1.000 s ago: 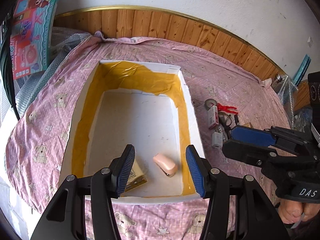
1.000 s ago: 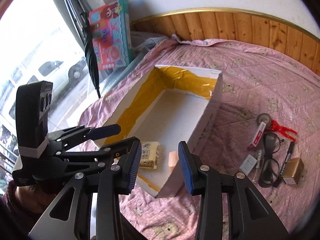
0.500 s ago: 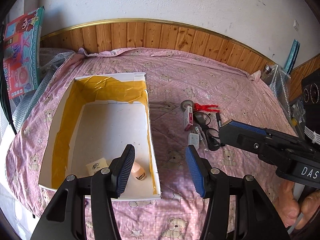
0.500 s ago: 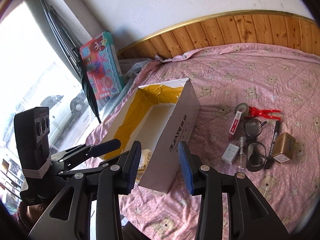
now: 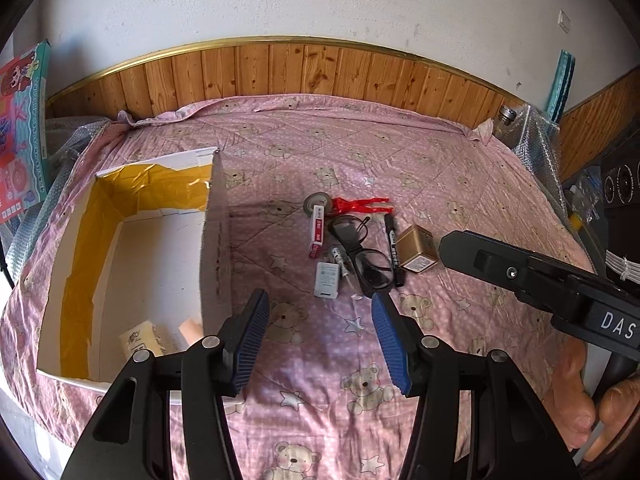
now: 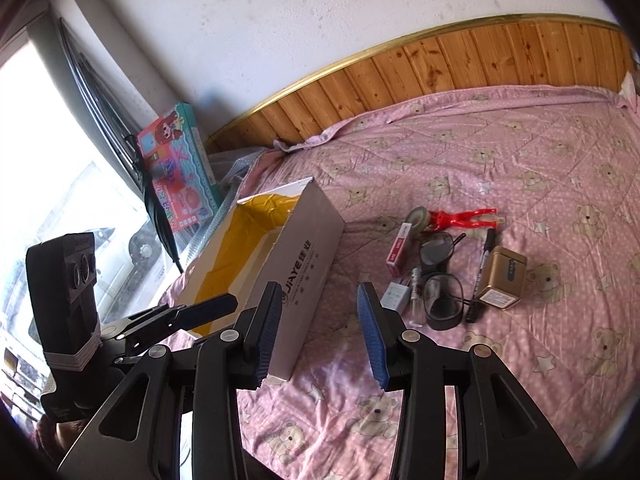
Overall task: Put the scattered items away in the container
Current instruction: 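Move both tools back toward the remaining items on the bedspread, then grasp the white charger with the left tool while the right tool grasps the gold tin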
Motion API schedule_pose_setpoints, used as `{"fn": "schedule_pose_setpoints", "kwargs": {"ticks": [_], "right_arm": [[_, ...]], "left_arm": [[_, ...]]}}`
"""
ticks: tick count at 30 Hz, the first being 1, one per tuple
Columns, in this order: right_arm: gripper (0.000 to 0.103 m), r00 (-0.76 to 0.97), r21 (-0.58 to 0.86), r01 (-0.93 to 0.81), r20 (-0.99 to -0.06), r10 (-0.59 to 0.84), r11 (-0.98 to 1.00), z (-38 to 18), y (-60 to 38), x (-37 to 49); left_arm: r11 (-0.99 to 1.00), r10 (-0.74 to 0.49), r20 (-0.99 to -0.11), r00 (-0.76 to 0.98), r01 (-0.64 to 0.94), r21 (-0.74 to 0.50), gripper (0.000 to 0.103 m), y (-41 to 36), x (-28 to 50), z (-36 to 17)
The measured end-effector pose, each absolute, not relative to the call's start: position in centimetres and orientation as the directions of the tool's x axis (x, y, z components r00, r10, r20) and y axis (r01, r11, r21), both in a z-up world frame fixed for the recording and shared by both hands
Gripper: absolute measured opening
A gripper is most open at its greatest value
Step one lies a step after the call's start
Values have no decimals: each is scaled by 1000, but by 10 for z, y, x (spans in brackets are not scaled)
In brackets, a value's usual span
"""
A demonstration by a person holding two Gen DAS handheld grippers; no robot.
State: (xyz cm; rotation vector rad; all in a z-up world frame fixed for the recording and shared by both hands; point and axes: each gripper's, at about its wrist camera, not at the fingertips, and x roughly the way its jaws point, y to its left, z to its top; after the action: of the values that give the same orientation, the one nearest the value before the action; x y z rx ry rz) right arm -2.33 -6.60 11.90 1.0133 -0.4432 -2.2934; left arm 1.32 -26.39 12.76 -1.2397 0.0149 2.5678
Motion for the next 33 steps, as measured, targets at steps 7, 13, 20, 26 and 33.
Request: {"fn": "schedule_pose_setpoints", "kwargs": {"ticks": [7, 13, 20, 26, 33], "right_arm": [[42, -578, 502, 309, -576, -579, -808, 108, -31, -33], [42, -586, 484, 247, -616, -527, -840, 89, -10, -48], [44, -569, 442, 165, -687, -451, -882, 59, 1, -72], [48, -542, 384, 100, -752, -375, -918, 31, 5, -96], [51, -494, 342, 68, -805, -330, -937, 4, 5, -128]], "left_arm": [[-944, 285, -781, -556, -306, -127, 55, -228, -1, 111], [-938, 302, -802, -516, -309, -155, 55, -211, -21, 86], [-943, 298, -834, -465, -278, -182, 55, -208, -48, 49], [-953, 280, -861, -425, -233, -195, 55, -213, -69, 17], [-959, 271, -879, -392, -190, -210, 55, -220, -90, -6]]}}
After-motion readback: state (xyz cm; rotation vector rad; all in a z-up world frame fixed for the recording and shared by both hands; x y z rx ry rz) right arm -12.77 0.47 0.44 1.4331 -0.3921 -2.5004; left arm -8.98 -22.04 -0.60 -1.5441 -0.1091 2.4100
